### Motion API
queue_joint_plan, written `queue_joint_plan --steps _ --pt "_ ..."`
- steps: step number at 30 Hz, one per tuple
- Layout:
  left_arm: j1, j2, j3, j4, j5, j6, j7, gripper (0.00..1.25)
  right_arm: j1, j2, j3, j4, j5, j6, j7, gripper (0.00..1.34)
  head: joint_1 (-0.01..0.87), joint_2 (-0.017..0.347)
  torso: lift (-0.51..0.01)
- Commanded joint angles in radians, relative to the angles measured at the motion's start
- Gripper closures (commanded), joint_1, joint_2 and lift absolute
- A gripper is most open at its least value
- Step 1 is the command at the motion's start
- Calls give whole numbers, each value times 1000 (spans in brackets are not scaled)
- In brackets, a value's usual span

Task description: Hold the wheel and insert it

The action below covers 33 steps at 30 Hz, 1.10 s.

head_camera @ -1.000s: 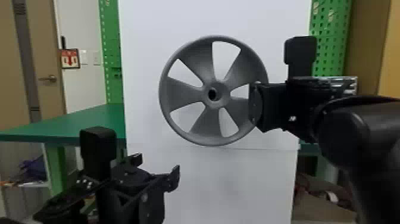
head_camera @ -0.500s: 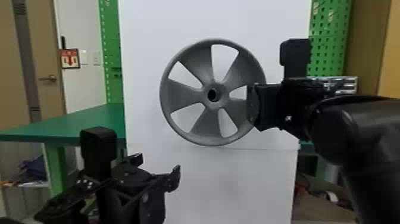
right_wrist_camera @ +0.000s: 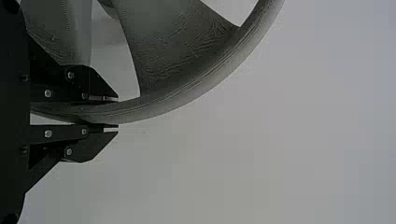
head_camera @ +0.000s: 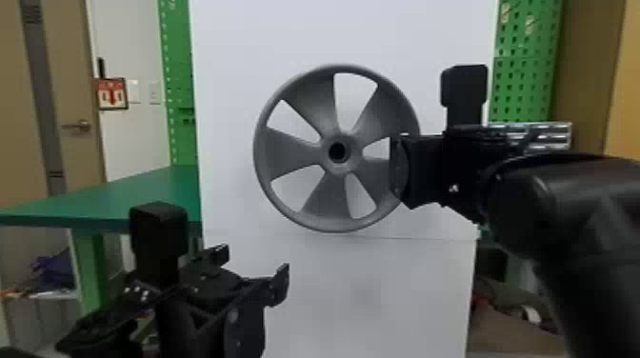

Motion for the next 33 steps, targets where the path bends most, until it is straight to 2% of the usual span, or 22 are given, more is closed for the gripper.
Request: queue_joint_plan --steps 1,33 --pt "0 0 0 1 0 -1 0 147 -5 1 8 20 0 -17 0 1202 179 101 -493" --pt "-5 5 -17 12 5 -11 0 145 -57 1 15 169 34 -126 -2 1202 179 101 -493"
